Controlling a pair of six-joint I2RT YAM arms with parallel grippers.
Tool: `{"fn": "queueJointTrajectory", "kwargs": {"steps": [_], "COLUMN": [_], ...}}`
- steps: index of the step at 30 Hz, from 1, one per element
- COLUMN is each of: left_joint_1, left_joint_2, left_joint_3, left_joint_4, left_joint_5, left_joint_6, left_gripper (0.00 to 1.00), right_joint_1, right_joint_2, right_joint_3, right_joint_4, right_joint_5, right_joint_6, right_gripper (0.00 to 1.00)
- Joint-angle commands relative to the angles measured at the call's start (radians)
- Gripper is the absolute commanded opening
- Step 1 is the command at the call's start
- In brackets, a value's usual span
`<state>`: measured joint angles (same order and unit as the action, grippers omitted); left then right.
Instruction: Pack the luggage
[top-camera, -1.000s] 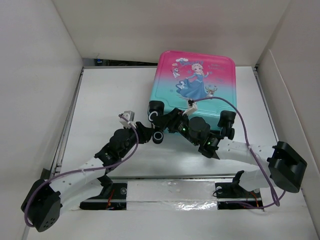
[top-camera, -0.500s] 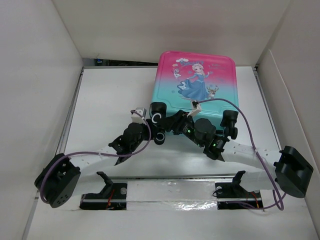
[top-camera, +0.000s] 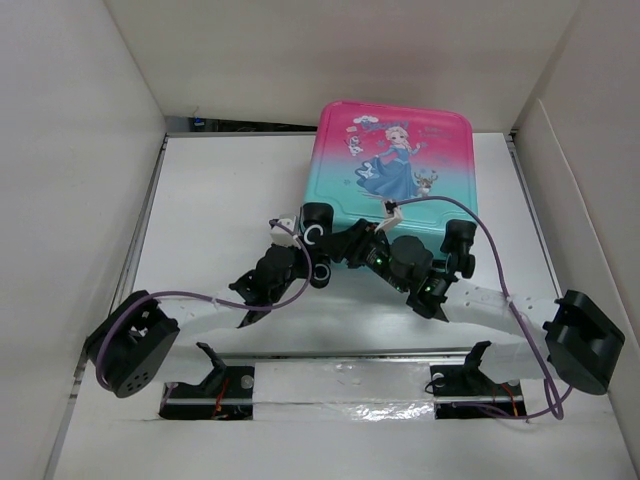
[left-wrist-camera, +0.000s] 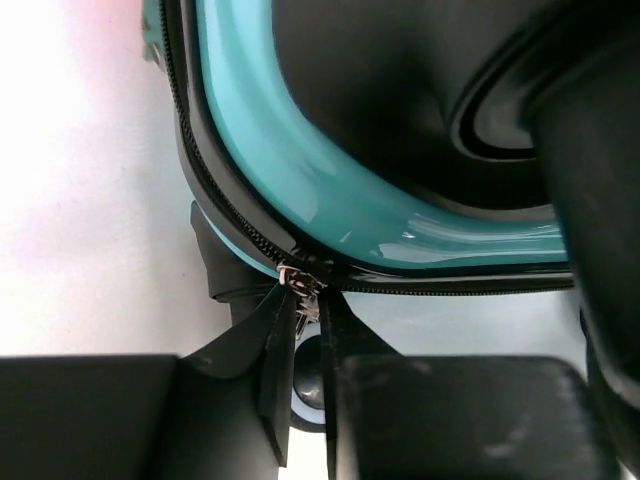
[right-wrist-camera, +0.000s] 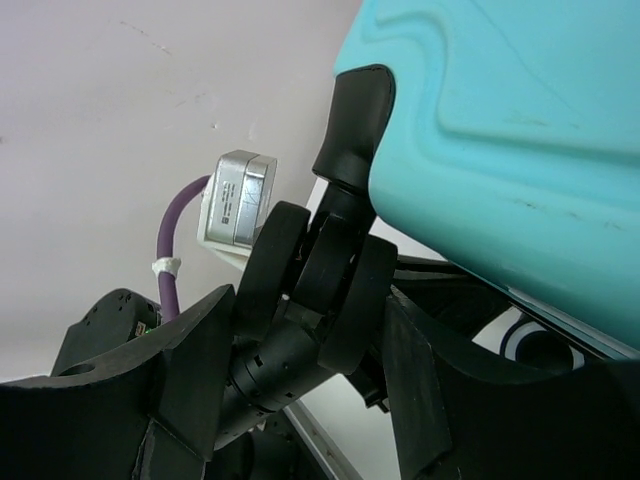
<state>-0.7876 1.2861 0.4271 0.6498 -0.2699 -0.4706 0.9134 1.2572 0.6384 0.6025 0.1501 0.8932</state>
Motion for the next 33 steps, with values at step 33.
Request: {"fn": "queueJointTrajectory", "kwargs": {"steps": [33], "left_joint_1": [0.349], "left_joint_2": [0.150], "left_joint_3": [0.131], "left_joint_4": [0.139], "left_joint_5": [-0.109], "left_joint_6": [-0.107], "left_gripper": [0.00], "right_joint_1": [-0.019], "right_joint_2": [-0.621], "right_joint_3": [-0.279], "right_joint_4": [-0.369], "right_joint_5": [-0.041], "right_joint_6": [-0.163], "right_gripper": [0.00]}}
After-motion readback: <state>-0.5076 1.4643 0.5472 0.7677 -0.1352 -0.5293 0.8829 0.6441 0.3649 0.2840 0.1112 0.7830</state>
